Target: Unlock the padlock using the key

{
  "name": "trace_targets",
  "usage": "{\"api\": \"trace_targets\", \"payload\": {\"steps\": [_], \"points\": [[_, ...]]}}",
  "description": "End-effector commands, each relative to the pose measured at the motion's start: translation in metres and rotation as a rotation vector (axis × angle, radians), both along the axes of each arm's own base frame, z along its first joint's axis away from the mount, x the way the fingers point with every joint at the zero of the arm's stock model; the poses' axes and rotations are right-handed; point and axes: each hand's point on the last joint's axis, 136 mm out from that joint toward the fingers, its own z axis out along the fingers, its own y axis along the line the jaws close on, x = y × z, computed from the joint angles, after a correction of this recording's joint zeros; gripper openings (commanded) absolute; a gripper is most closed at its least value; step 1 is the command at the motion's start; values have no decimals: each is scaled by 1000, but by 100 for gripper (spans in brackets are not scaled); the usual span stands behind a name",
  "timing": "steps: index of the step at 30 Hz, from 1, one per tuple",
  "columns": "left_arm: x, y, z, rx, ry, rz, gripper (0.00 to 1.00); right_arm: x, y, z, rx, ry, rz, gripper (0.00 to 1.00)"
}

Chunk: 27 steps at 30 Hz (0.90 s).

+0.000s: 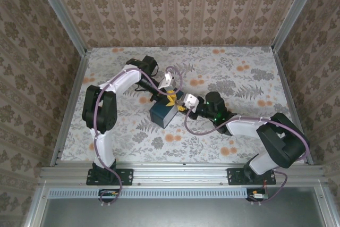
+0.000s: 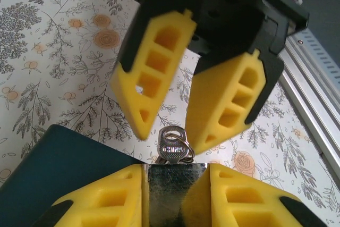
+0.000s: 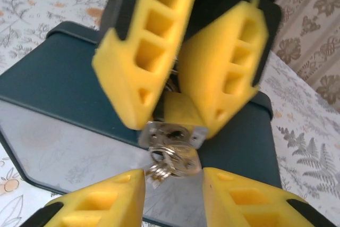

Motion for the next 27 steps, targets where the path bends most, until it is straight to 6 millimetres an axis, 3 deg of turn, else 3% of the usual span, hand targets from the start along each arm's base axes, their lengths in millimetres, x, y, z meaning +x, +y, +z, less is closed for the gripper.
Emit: {"api": "trace_targets", "payload": {"steps": [1,10,27], "points": [[1,-2,12,-60,9,-14,15,11,3,21,-29,-168,-3,34],[9,8,13,-59,10,14,14,8,-4,25,-41,-188,-31,33],[7,7,15,-61,13,9,13,8,6,23,-69,-194,-8,32]]}}
